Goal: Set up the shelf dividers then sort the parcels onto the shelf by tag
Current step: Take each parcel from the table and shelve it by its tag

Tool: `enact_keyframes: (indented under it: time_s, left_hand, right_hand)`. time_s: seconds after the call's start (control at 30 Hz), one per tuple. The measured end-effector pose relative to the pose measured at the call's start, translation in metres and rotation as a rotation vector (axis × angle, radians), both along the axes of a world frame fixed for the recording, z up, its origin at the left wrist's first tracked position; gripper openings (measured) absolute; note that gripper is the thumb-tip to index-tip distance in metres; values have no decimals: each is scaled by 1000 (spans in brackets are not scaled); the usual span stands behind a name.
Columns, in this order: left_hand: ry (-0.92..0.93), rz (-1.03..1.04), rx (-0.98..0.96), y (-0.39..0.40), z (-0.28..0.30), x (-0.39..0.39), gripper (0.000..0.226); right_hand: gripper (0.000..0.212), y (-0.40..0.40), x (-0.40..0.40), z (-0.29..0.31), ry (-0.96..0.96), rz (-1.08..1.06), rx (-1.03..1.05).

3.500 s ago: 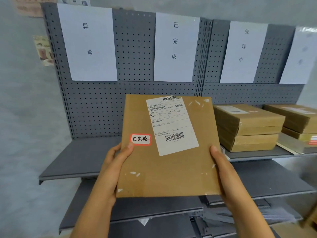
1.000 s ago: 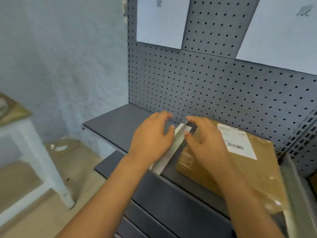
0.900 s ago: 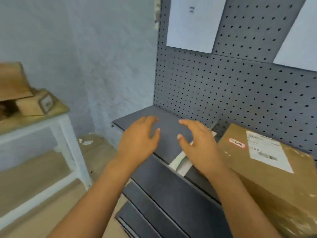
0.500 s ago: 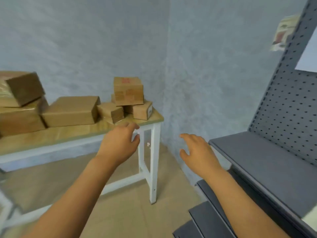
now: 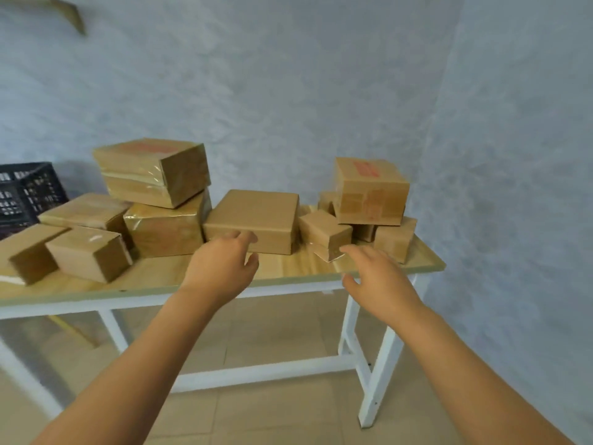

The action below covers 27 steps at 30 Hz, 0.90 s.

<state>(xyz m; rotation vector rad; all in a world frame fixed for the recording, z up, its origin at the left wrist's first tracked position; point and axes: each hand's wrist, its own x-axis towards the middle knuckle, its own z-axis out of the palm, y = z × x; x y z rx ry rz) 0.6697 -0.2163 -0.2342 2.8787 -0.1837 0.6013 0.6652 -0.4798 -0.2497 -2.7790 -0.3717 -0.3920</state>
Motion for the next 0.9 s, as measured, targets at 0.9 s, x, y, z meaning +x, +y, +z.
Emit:
enact_keyframes:
  time_s: [0.9]
  left_hand:
    - [477,124,-278,112,-49,252,67]
  right_hand:
    - [57,125,281,-39,344,-174,76]
